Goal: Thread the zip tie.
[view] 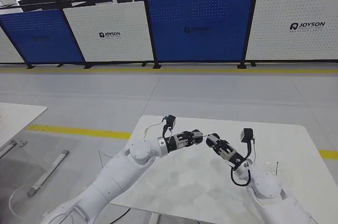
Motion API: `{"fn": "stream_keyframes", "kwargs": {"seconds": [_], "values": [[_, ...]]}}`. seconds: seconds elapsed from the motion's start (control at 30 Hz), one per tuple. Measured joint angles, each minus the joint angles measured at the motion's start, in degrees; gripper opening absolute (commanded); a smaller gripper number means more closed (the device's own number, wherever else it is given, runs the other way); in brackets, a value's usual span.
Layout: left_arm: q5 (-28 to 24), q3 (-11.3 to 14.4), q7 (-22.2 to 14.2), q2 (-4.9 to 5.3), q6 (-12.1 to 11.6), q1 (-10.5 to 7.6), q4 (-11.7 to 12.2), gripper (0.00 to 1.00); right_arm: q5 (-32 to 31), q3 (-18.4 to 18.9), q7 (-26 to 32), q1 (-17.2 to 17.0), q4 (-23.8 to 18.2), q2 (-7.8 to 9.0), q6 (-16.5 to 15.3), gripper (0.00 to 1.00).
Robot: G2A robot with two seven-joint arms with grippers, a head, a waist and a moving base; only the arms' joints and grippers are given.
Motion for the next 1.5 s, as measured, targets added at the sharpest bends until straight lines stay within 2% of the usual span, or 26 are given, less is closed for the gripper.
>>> {"fn": "stream_keyframes", "kwargs": {"seconds": [0.1, 0.13, 0.17, 0.23, 0.27, 0.33, 0.37, 0.4, 0.43, 0.53, 0.67, 0.8, 1.0, 1.2, 1.23, 1.27, 1.3, 1.33, 1.47, 1.5], "values": [[0.1, -0.3, -0.2, -0.06, 0.2, 0.21, -0.2, 0.00, 0.0, 0.0, 0.0, 0.0, 0.0, 0.00, 0.0, 0.00], [0.2, -0.4, -0.2, -0.08, 0.2, 0.27, -0.3, 0.05, 0.0, 0.0, 0.0, 0.0, 0.0, 0.00, 0.0, 0.00], [0.2, -0.4, -0.3, -0.10, 0.3, 0.33, -0.3, 0.37, 0.0, 0.0, 0.0, 0.0, 0.0, 0.00, 0.0, 0.00], [0.2, -0.6, -0.4, -0.16, 0.4, 0.49, -0.5, 0.70, 0.0, 0.0, 0.0, 0.0, 0.0, 0.00, 0.0, 0.00], [0.2, -0.7, -0.5, -0.17, 0.4, 0.56, -0.6, 0.78, 0.0, 0.0, 0.0, 0.0, 0.0, 0.00, 0.0, 0.00], [0.3, -0.9, -0.7, -0.20, 0.5, 0.74, -0.8, 0.74, 0.0, 0.0, 0.0, 0.0, 0.0, 0.00, 0.0, 0.00], [0.3, -1.0, -0.8, -0.21, 0.5, 0.82, -0.9, 0.77, 0.0, 0.0, 0.0, 0.0, 0.0, 0.00, 0.0, 0.00], [0.2, -1.2, -0.8, -0.22, 0.6, 0.92, -1.0, 0.92, 0.0, 0.0, 0.0, 0.0, 0.0, 0.00, 0.0, 0.00], [0.1, -1.3, -0.7, -0.24, 0.6, 1.01, -1.0, 1.00, 0.0, 0.0, 0.0, 0.0, 0.0, 0.00, 0.0, 0.00], [0.9, -1.9, 1.1, -0.27, 0.1, 1.25, -1.1, 1.00, 0.0, 0.0, 0.0, 0.0, 0.0, 0.00, 0.0, 0.00], [4.5, -2.3, 5.5, -0.35, -1.2, 1.97, -1.6, 1.00, 0.6, 0.5, -1.7, -1.1, -0.9, -0.17, 1.3, 0.00], [5.8, -2.0, 4.4, -0.37, -0.3, 2.65, -2.5, 1.00, 0.6, 0.9, -2.7, -1.6, -1.4, -0.38, 2.4, 0.00], [5.8, -2.0, 4.3, -0.37, -0.2, 2.69, -2.5, 1.00, 0.3, 1.0, -2.9, -1.6, -1.6, -0.49, 2.5, 0.00], [7.4, -1.6, 6.1, -0.68, 0.9, 3.08, -3.1, 1.00, 0.3, 1.0, -2.9, -1.6, -1.5, -0.49, 2.5, 0.00], [7.3, -1.5, 6.4, -0.78, 1.2, 3.04, -3.0, 0.95, 0.3, 1.0, -2.9, -1.6, -1.5, -0.49, 2.5, 0.00], [7.2, -1.4, 6.6, -0.89, 1.4, 2.95, -2.9, 0.84, 0.3, 1.0, -2.9, -1.6, -1.5, -0.49, 2.5, 0.00], [7.0, -1.4, 6.9, -1.03, 1.5, 2.81, -2.6, 0.60, 0.3, 1.0, -2.9, -1.6, -1.5, -0.49, 2.5, 0.00], [6.8, -1.4, 7.0, -1.13, 1.5, 2.71, -2.3, 0.42, 0.3, 1.0, -2.9, -1.6, -1.5, -0.49, 2.5, 0.00], [6.0, -1.4, 6.8, -1.48, 1.4, 2.36, -1.4, 0.19, 0.3, 1.0, -2.9, -1.6, -1.5, -0.49, 2.5, 0.00], [6.0, -1.4, 6.5, -1.56, 1.3, 2.32, -1.2, 0.17, 0.3, 1.0, -2.9, -1.6, -1.5, -0.49, 2.5, 0.00]]}}
